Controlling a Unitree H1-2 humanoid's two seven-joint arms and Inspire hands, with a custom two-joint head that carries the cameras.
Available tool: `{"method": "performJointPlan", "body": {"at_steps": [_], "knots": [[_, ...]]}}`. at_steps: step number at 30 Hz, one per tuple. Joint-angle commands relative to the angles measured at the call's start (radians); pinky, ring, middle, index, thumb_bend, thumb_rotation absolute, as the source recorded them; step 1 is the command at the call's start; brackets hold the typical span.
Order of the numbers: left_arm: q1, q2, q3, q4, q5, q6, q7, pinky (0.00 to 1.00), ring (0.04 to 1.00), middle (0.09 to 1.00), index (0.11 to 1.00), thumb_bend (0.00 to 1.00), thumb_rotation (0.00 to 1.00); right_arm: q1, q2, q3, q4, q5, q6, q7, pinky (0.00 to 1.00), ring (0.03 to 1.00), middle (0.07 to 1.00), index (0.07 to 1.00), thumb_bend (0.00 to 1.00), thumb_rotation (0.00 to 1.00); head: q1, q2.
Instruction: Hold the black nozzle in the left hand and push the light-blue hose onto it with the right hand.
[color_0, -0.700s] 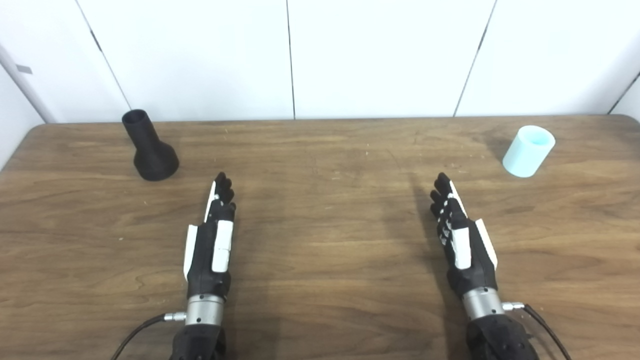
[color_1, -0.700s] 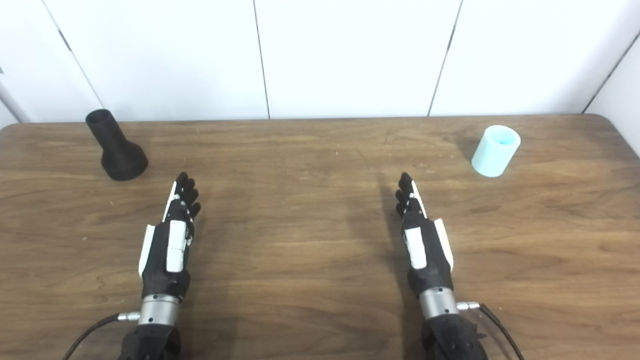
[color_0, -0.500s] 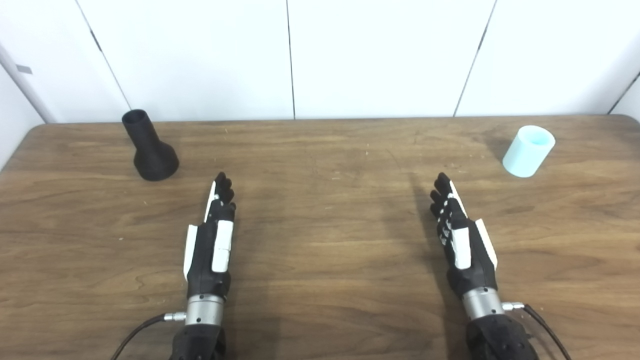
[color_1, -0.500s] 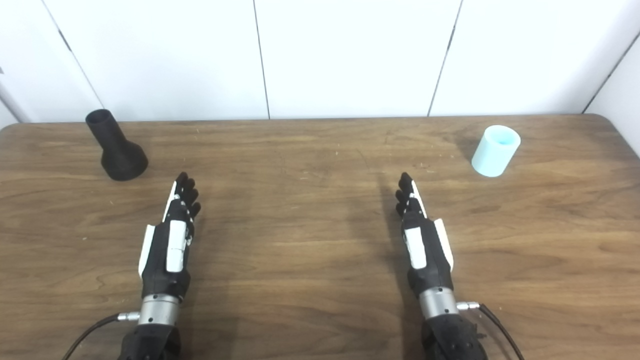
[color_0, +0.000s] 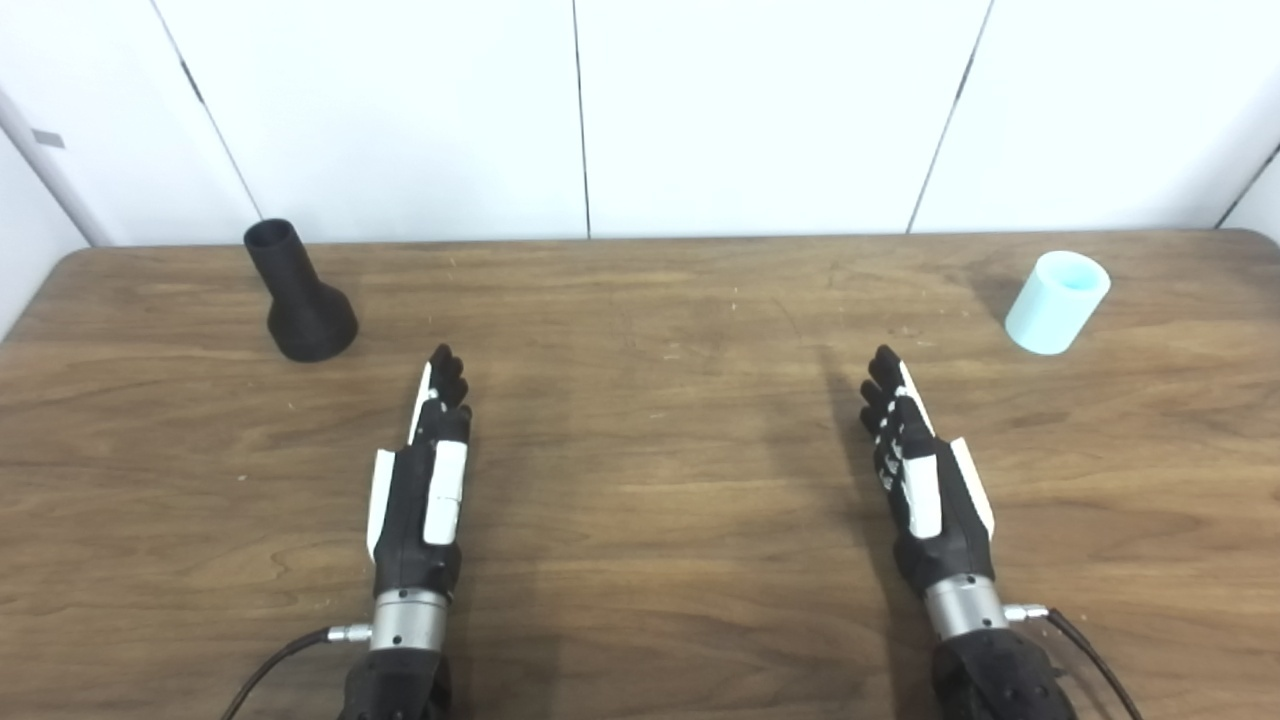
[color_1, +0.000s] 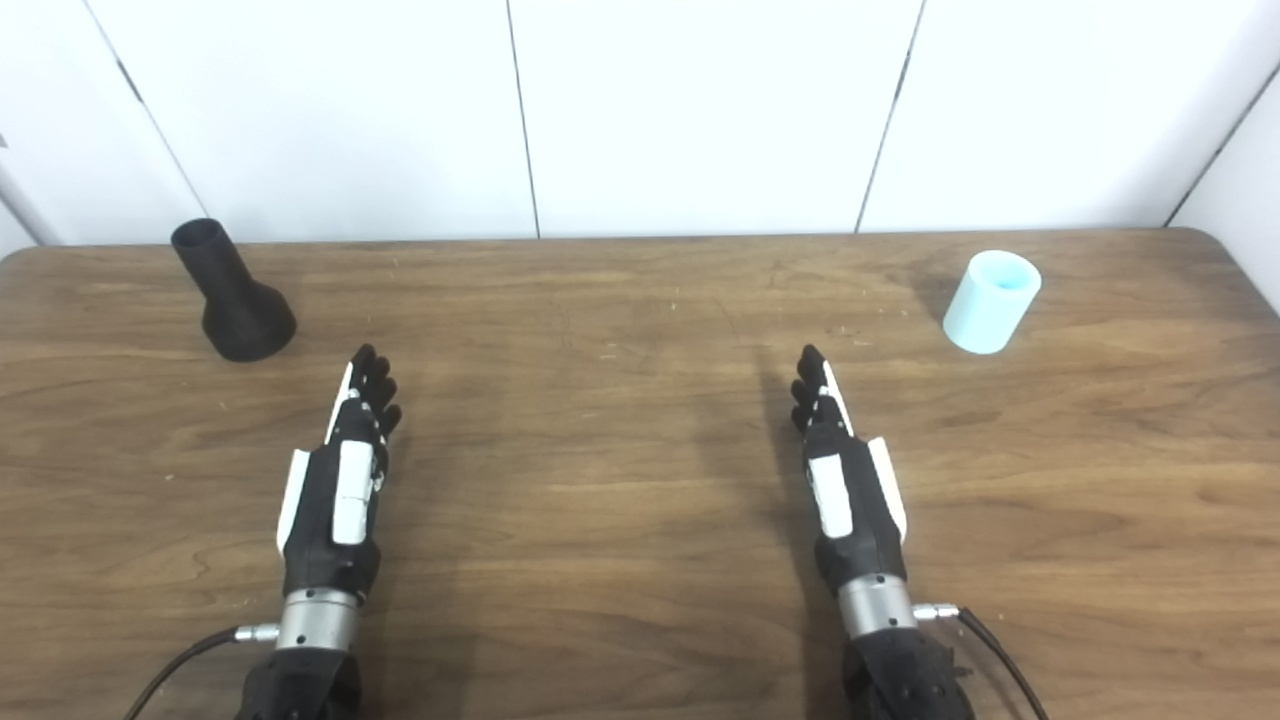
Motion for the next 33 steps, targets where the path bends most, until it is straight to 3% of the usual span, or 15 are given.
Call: {"method": "performJointPlan", "body": {"at_steps": [1,20,27,33], "knots": [[-0.013,-0.005,-0.008,0.015,0.012,-0.047,0.006,1.0,1.0,1.0,1.0,0.72,0.97,-0.007,-0.005,-0.004,0.019,0.0,-0.027,0.001,1.0,1.0,1.0,0.999,0.7,1.0,0.008,-0.004],[-0.027,-0.054,-0.032,0.182,0.119,-0.218,0.102,1.0,1.0,1.0,1.0,0.72,0.96,-0.018,-0.058,-0.031,0.167,0.067,-0.153,0.047,1.0,1.0,1.0,1.0,0.7,1.0,0.117,-0.125],[-0.026,-0.053,-0.027,0.202,0.122,-0.244,0.114,1.0,1.0,1.0,1.0,0.73,0.96,-0.014,-0.06,-0.029,0.176,0.074,-0.165,0.052,1.0,1.0,1.0,1.0,0.7,1.0,0.115,-0.13],[-0.01,-0.027,0.008,0.112,0.105,-0.195,0.105,0.96,0.968,0.956,1.0,0.78,0.87,-0.001,-0.051,-0.022,0.152,0.072,-0.155,0.048,1.0,1.0,1.0,1.0,0.7,1.0,0.103,-0.11]]}}
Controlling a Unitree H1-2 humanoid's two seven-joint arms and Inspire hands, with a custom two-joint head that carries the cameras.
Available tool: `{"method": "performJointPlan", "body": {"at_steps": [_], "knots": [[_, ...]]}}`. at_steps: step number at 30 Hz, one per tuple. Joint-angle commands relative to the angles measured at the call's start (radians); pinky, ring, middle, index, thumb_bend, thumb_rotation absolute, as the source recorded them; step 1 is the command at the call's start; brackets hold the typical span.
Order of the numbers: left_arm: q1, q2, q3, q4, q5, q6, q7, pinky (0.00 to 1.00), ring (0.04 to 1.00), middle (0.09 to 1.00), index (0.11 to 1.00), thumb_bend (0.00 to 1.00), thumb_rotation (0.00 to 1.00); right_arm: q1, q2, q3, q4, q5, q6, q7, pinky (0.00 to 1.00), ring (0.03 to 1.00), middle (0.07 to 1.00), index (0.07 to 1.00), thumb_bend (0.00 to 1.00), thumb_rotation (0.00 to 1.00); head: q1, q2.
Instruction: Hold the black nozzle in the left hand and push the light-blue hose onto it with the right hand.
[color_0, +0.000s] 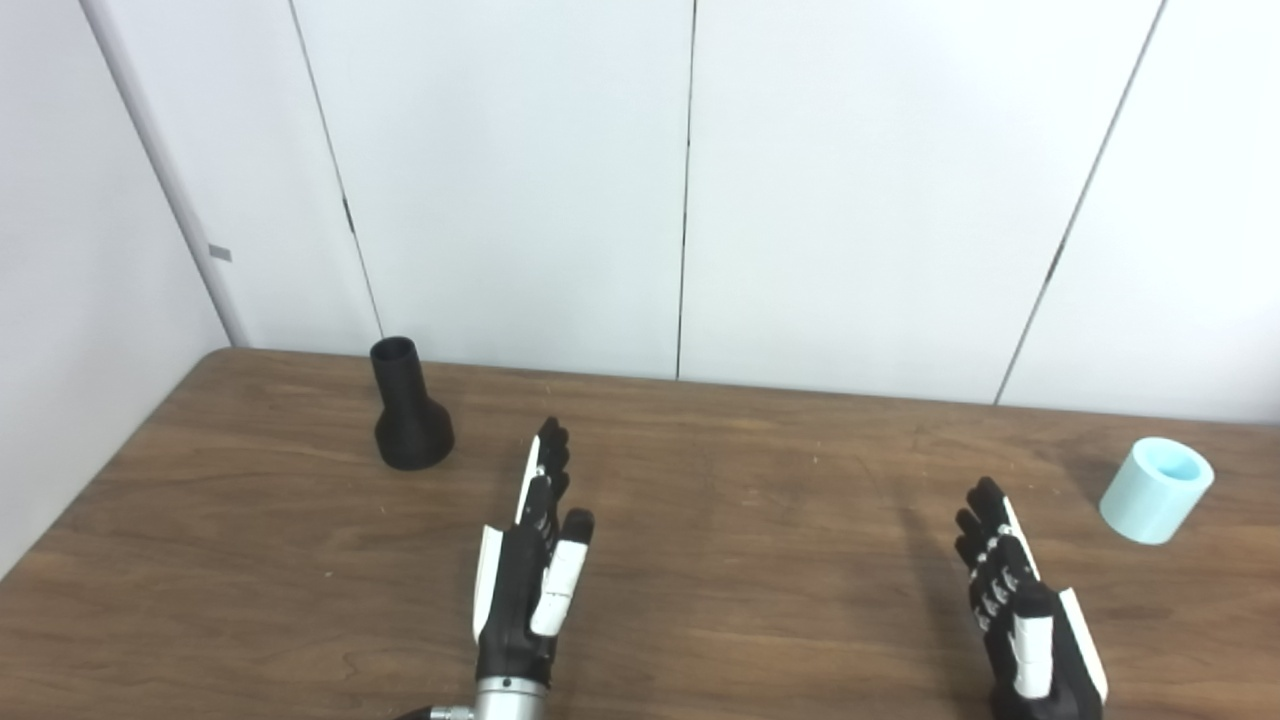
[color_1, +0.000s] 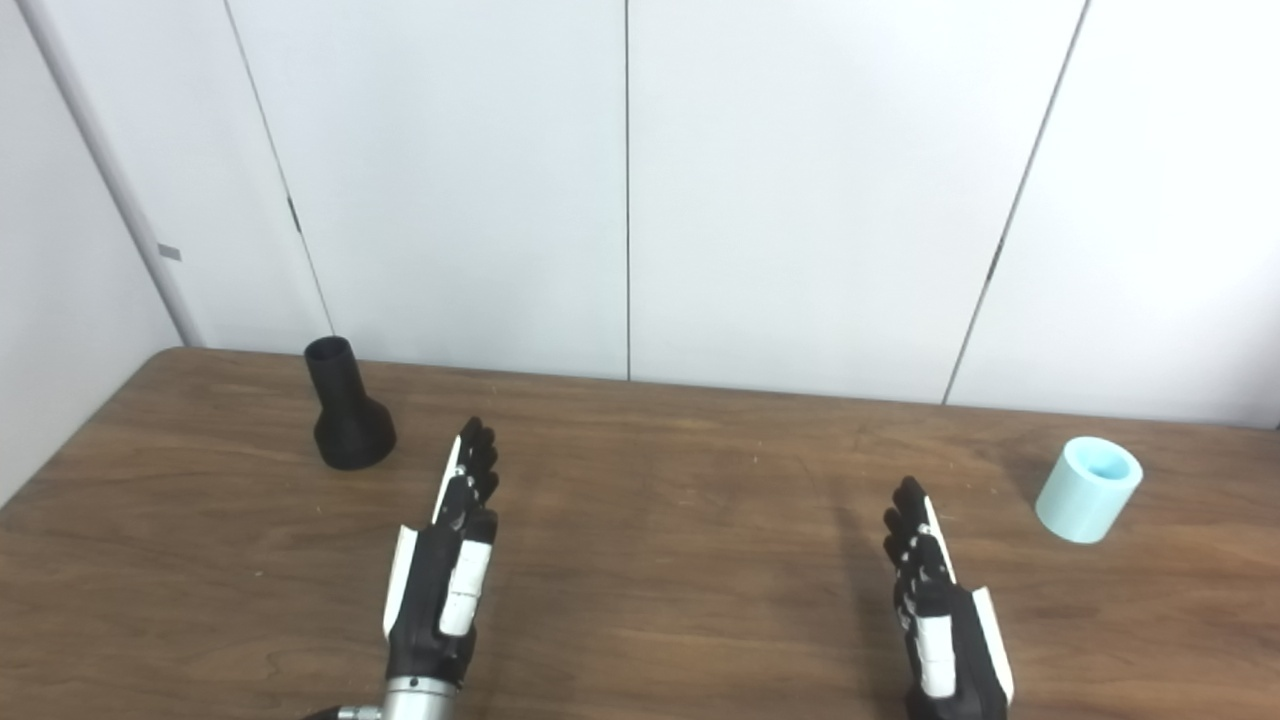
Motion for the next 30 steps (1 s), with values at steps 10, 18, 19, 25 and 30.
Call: {"method": "performJointPlan", "body": {"at_steps": [10,18,19,25,30], "knots": [[-0.054,0.143,0.157,0.033,0.22,-0.062,0.188,0.99,0.96,0.962,1.0,0.8,0.68,0.057,0.007,-0.001,0.046,-0.016,-0.013,-0.004,1.0,1.0,1.0,1.0,0.71,1.0,-0.017,0.008],[-0.132,0.247,0.229,0.213,0.403,-0.134,0.461,1.0,1.0,1.0,1.0,0.87,0.67,0.058,0.007,-0.002,0.04,-0.03,-0.013,-0.01,1.0,1.0,1.0,1.0,0.7,1.0,-0.01,0.017],[-0.135,0.248,0.231,0.214,0.387,-0.125,0.46,1.0,1.0,1.0,1.0,0.87,0.67,0.057,0.007,-0.003,0.041,-0.031,-0.013,-0.01,0.99,1.0,1.0,1.0,0.7,1.0,-0.01,0.017],[-0.178,0.268,0.258,0.227,0.255,-0.02,0.383,1.0,1.0,1.0,1.0,0.88,0.67,0.055,0.009,-0.004,0.038,-0.038,-0.006,-0.014,0.99,1.0,1.0,1.0,0.69,1.0,-0.02,0.021],[-0.235,0.323,0.267,0.277,0.159,0.073,0.291,1.0,1.0,1.0,1.0,0.91,0.62,0.059,0.016,0.001,0.025,-0.041,0.002,-0.017,0.99,1.0,1.0,1.0,0.69,1.0,-0.028,0.025]]}}
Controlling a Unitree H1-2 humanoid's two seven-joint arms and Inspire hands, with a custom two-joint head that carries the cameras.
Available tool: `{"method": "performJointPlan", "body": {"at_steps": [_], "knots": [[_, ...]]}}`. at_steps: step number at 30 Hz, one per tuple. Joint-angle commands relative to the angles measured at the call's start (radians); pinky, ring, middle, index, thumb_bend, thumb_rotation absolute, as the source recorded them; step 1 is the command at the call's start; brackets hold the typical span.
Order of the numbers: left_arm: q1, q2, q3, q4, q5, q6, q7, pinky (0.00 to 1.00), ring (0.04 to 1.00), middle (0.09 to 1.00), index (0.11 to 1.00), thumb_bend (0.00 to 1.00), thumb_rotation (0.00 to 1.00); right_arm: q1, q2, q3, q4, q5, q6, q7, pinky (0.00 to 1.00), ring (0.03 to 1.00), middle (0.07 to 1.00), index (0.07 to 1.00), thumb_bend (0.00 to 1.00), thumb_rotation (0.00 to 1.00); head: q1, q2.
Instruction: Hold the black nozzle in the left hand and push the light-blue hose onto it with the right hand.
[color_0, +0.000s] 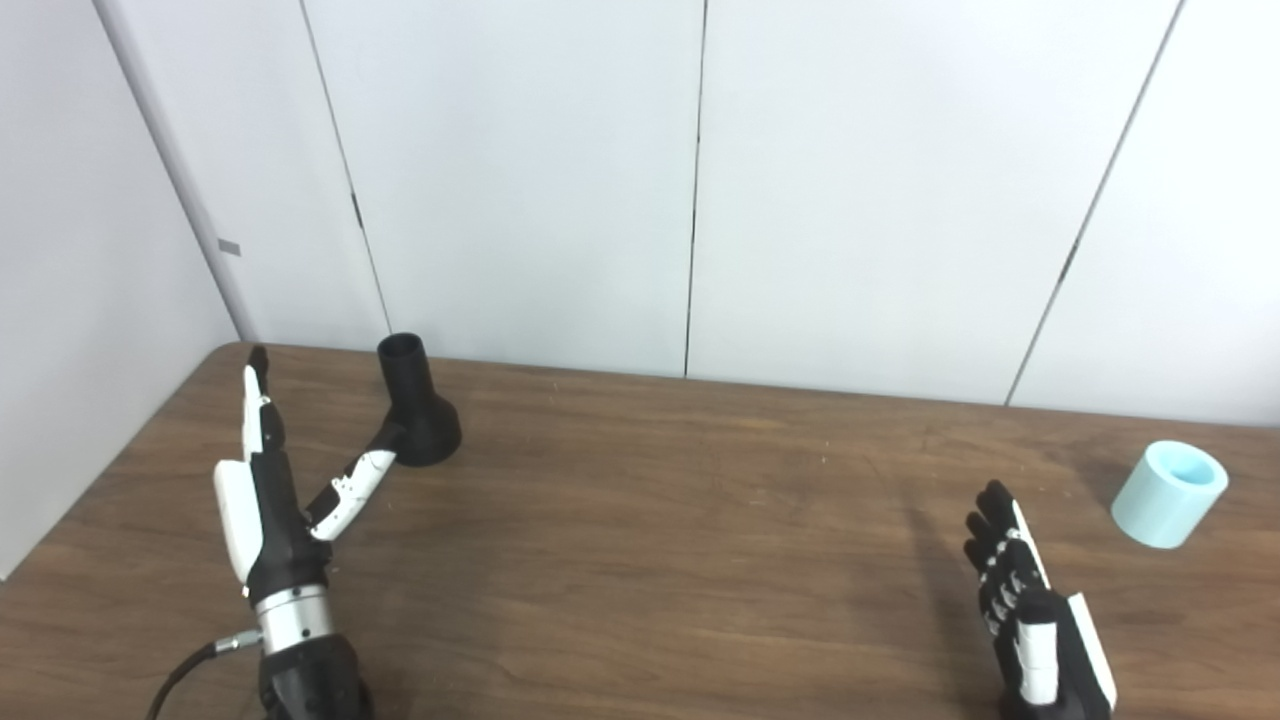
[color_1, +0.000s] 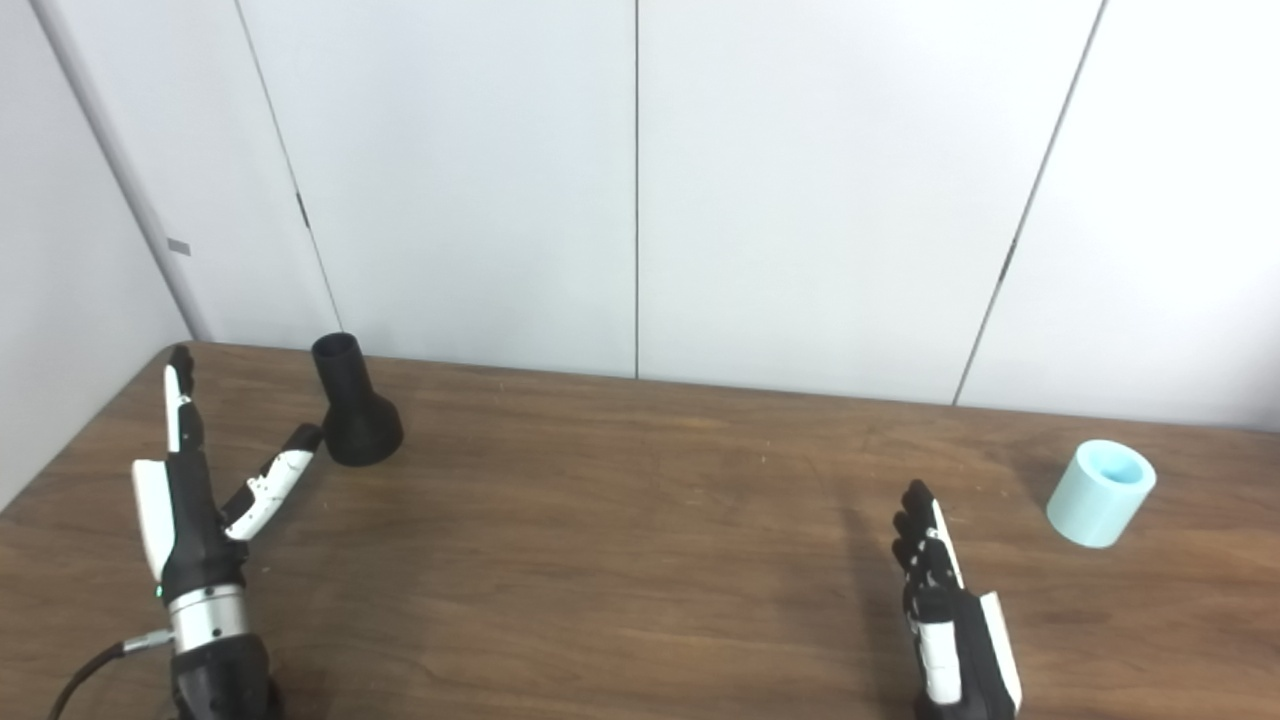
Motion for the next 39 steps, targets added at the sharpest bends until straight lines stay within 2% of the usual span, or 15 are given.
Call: {"method": "performJointPlan", "body": {"at_steps": [1,4,6,9,12,14,19,23,26,31,39], "knots": [[-0.044,0.044,0.003,0.05,-0.03,0.034,-0.046,1.0,1.0,1.0,1.0,0.92,0.6,0.051,0.012,0.003,0.034,-0.006,0.002,-0.005,0.98,1.0,1.0,1.0,0.69,1.0,-0.002,0.001],[-0.086,0.087,-0.006,0.099,-0.062,0.077,-0.105,1.0,1.0,1.0,1.0,0.96,0.55,0.052,0.016,0.004,0.026,-0.006,0.007,-0.008,0.98,1.0,1.0,1.0,0.69,1.0,-0.01,0.006],[-0.108,0.121,-0.017,0.138,-0.084,0.079,-0.149,1.0,1.0,1.0,1.0,0.96,0.53,0.053,0.019,0.006,0.02,-0.009,0.012,-0.011,0.98,1.0,1.0,1.0,0.69,1.0,-0.013,0.009],[-0.15,0.177,-0.036,0.248,-0.112,0.033,-0.202,0.98,1.0,0.957,0.995,0.95,0.53,0.054,0.022,0.007,0.013,-0.015,0.019,-0.014,0.98,1.0,1.0,1.0,0.69,1.0,-0.016,0.014],[-0.187,0.21,-0.065,0.339,-0.101,-0.007,-0.213,0.94,0.979,0.898,0.942,0.97,0.56,0.055,0.024,0.008,0.008,-0.018,0.024,-0.016,0.98,1.0,1.0,0.999,0.7,1.0,-0.019,0.016],[-0.209,0.225,-0.087,0.381,-0.091,-0.021,-0.216,0.96,0.952,0.884,0.915,0.97,0.58,0.055,0.025,0.008,0.007,-0.019,0.026,-0.017,0.98,1.0,1.0,0.998,0.7,1.0,-0.021,0.018],[-0.24,0.247,-0.121,0.44,-0.09,-0.054,-0.228,1.0,0.914,0.874,0.874,0.98,0.59,0.056,0.027,0.008,0.003,-0.023,0.033,-0.02,0.98,1.0,1.0,0.995,0.7,1.0,-0.026,0.021],[-0.276,0.265,-0.158,0.477,-0.071,-0.036,-0.247,1.0,0.923,0.87,0.859,0.99,0.58,0.057,0.03,0.009,-0.004,-0.027,0.04,-0.022,0.98,1.0,1.0,0.993,0.7,1.0,-0.031,0.024],[-0.301,0.273,-0.183,0.515,-0.046,-0.026,-0.234,1.0,0.932,0.869,0.846,0.98,0.57,0.056,0.034,0.007,-0.004,-0.029,0.043,-0.023,0.98,1.0,1.0,0.993,0.69,1.0,-0.037,0.027],[-0.341,0.286,-0.24,0.587,0.016,-0.02,-0.213,1.0,0.948,0.889,0.821,0.9,0.56,0.059,0.041,0.01,-0.014,-0.033,0.052,-0.028,0.98,1.0,1.0,0.993,0.68,1.0,-0.045,0.033],[-0.399,0.275,-0.273,0.674,-0.001,0.03,-0.242,1.0,0.936,0.862,0.749,0.83,0.52,0.065,0.05,0.016,-0.034,-0.043,0.064,-0.033,0.97,1.0,1.0,0.992,0.68,1.0,-0.063,0.043]]}}
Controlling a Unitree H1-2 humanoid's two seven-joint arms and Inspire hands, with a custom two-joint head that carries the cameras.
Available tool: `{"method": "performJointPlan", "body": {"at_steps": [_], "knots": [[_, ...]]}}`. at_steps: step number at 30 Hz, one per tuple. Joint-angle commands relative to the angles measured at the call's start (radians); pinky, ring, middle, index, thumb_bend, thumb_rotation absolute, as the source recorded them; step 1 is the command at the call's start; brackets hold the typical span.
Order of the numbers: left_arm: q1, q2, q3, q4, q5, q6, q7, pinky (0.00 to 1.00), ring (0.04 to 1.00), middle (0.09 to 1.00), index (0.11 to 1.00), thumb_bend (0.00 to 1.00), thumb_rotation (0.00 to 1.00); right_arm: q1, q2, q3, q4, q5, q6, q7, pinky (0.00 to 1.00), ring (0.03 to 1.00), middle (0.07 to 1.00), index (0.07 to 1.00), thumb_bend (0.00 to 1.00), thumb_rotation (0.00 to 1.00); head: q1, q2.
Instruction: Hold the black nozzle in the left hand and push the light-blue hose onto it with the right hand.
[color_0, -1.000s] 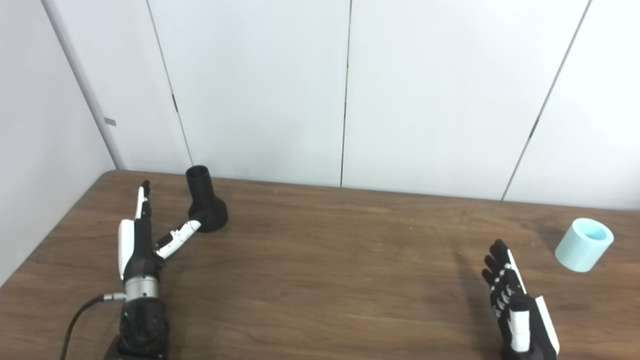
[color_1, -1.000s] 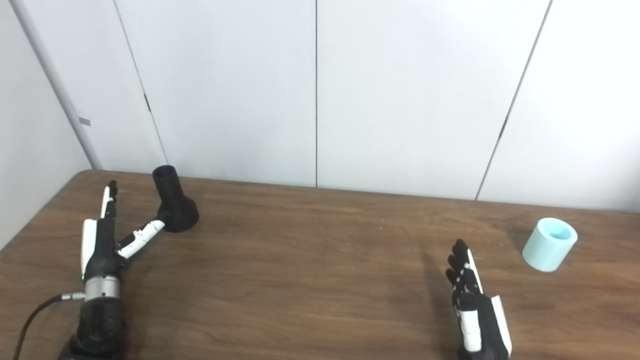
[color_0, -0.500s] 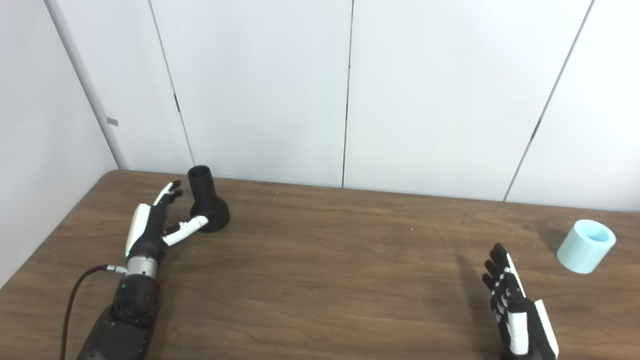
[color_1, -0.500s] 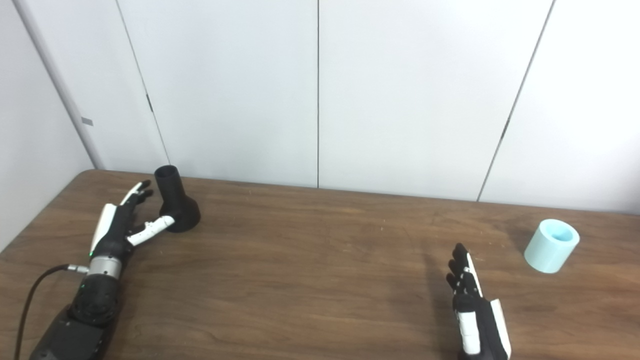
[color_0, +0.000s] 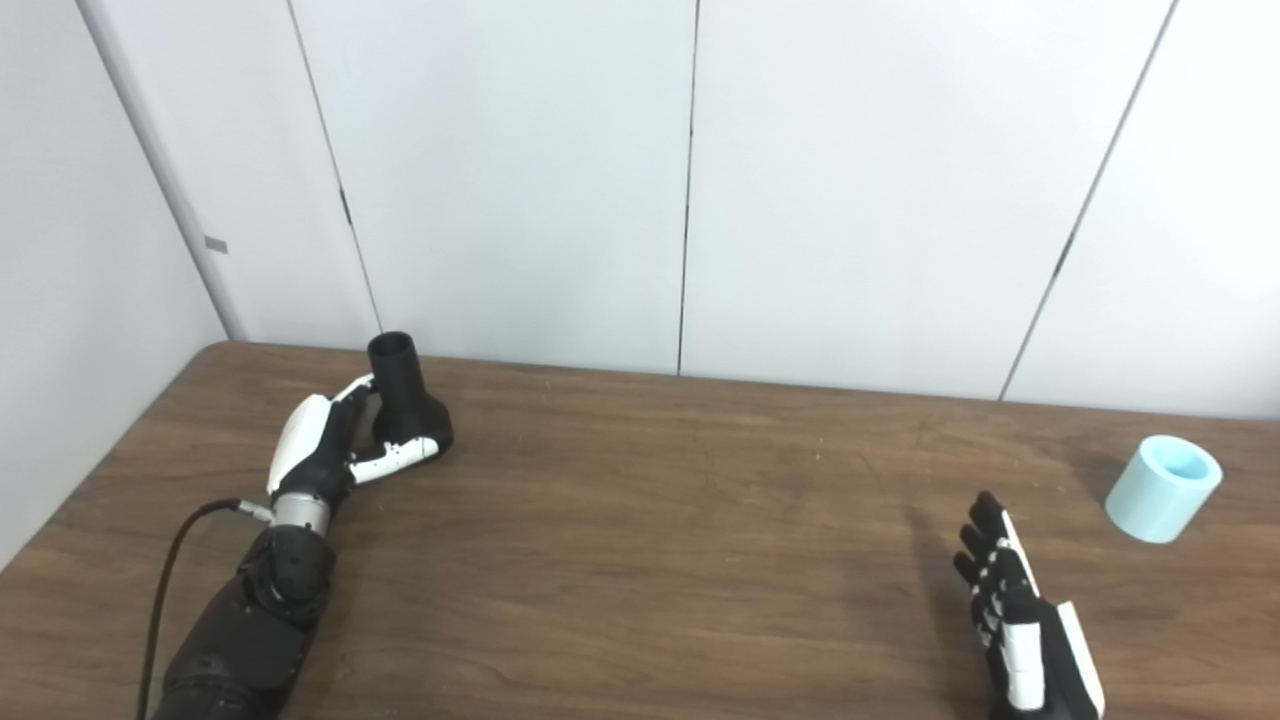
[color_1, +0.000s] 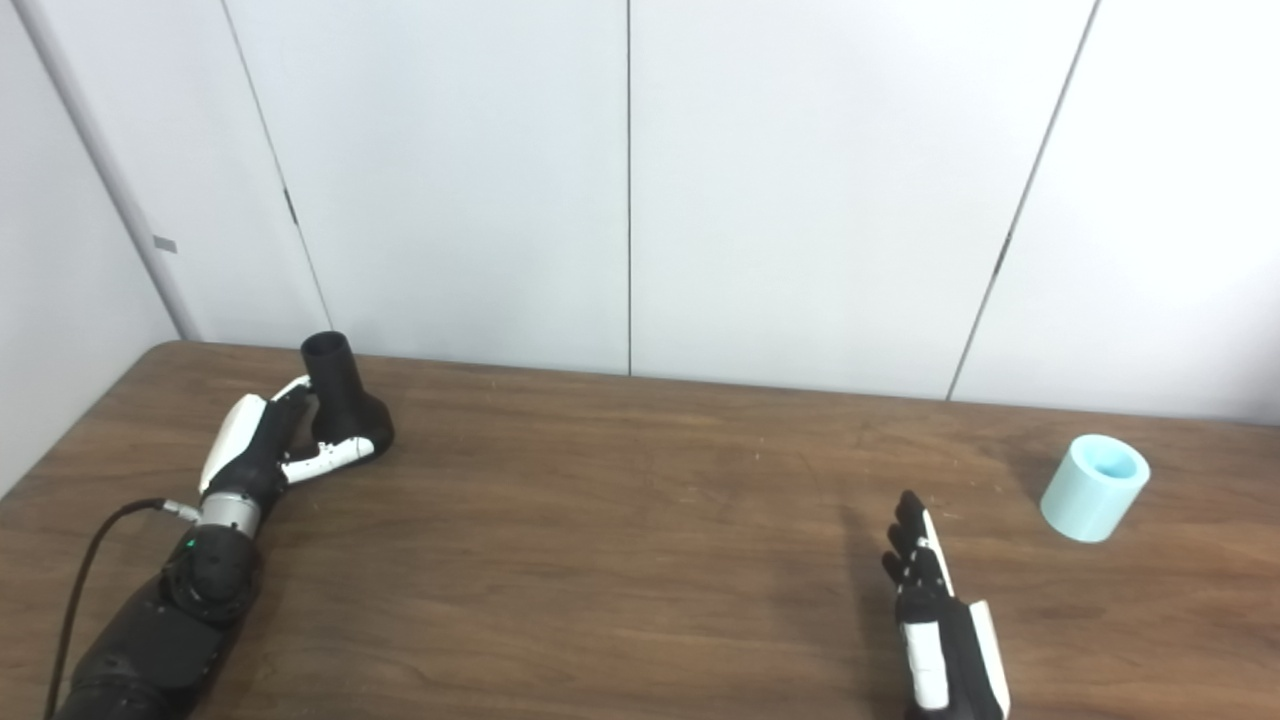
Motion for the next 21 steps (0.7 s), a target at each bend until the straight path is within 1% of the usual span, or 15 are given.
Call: {"method": "performJointPlan", "body": {"at_steps": [1,3,6,8,9,10,12,13,16,17,19,21], "knots": [[-0.053,0.01,-0.003,0.025,-0.01,0.033,-0.02,1.0,0.932,0.856,0.737,0.83,0.52,0.033,0.017,0.01,0.013,-0.004,-0.002,-0.004,0.97,1.0,1.0,0.992,0.68,1.0,0.0,0.002],[-0.072,0.0,0.007,0.055,-0.036,0.056,-0.035,1.0,0.919,0.839,0.705,0.81,0.51,0.031,0.017,0.01,0.012,-0.005,-0.001,-0.005,0.97,1.0,1.0,0.994,0.68,1.0,-0.003,0.003],[-0.101,-0.018,0.024,0.108,-0.073,0.094,-0.044,1.0,0.873,0.783,0.656,0.79,0.5,0.029,0.018,0.01,0.013,-0.009,-0.003,-0.006,0.96,0.992,1.0,0.99,0.69,1.0,-0.005,0.005],[-0.115,-0.024,0.024,0.138,-0.079,0.103,-0.033,0.99,0.808,0.736,0.633,0.74,0.5,0.029,0.019,0.009,0.013,-0.011,-0.004,-0.006,0.96,0.986,1.0,0.985,0.69,1.0,-0.006,0.006],[-0.119,-0.027,0.027,0.148,-0.085,0.103,-0.028,0.97,0.78,0.718,0.624,0.71,0.5,0.029,0.019,0.009,0.013,-0.012,-0.005,-0.006,0.96,0.984,1.0,0.984,0.69,1.0,-0.007,0.008],[-0.12,-0.03,0.032,0.153,-0.096,0.098,-0.026,0.91,0.741,0.687,0.603,0.67,0.49,0.028,0.019,0.009,0.014,-0.013,-0.005,-0.006,0.96,0.984,1.0,0.983,0.68,1.0,-0.007,0.008],[-0.118,-0.036,0.04,0.152,-0.118,0.083,-0.027,0.85,0.68,0.616,0.547,0.61,0.45,0.026,0.019,0.008,0.017,-0.014,-0.006,-0.007,0.96,0.985,1.0,0.984,0.68,1.0,-0.008,0.009],[-0.116,-0.038,0.044,0.149,-0.13,0.073,-0.033,0.78,0.614,0.545,0.51,0.58,0.42,0.026,0.019,0.008,0.017,-0.014,-0.006,-0.007,0.96,0.985,1.0,0.984,0.68,1.0,-0.009,0.011],[-0.115,-0.04,0.055,0.158,-0.174,0.025,-0.071,0.41,0.451,0.448,0.429,0.51,0.38,0.026,0.019,0.008,0.015,-0.015,-0.003,-0.008,0.97,0.985,1.0,0.983,0.68,1.0,-0.01,0.014],[-0.115,-0.039,0.053,0.162,-0.182,0.015,-0.081,0.36,0.421,0.429,0.411,0.51,0.37,0.027,0.019,0.008,0.012,-0.015,-0.001,-0.008,0.97,0.985,1.0,0.983,0.68,1.0,-0.011,0.015],[-0.115,-0.038,0.043,0.169,-0.189,0.005,-0.095,0.31,0.376,0.395,0.386,0.5,0.36,0.028,0.019,0.009,0.007,-0.016,0.003,-0.009,0.97,0.985,1.0,0.983,0.68,1.0,-0.013,0.018],[-0.115,-0.036,0.034,0.176,-0.191,0.002,-0.105,0.18,0.238,0.318,0.345,0.52,0.31,0.028,0.02,0.009,0.004,-0.017,0.007,-0.009,0.97,0.987,1.0,0.983,0.68,1.0,-0.013,0.018]]}}
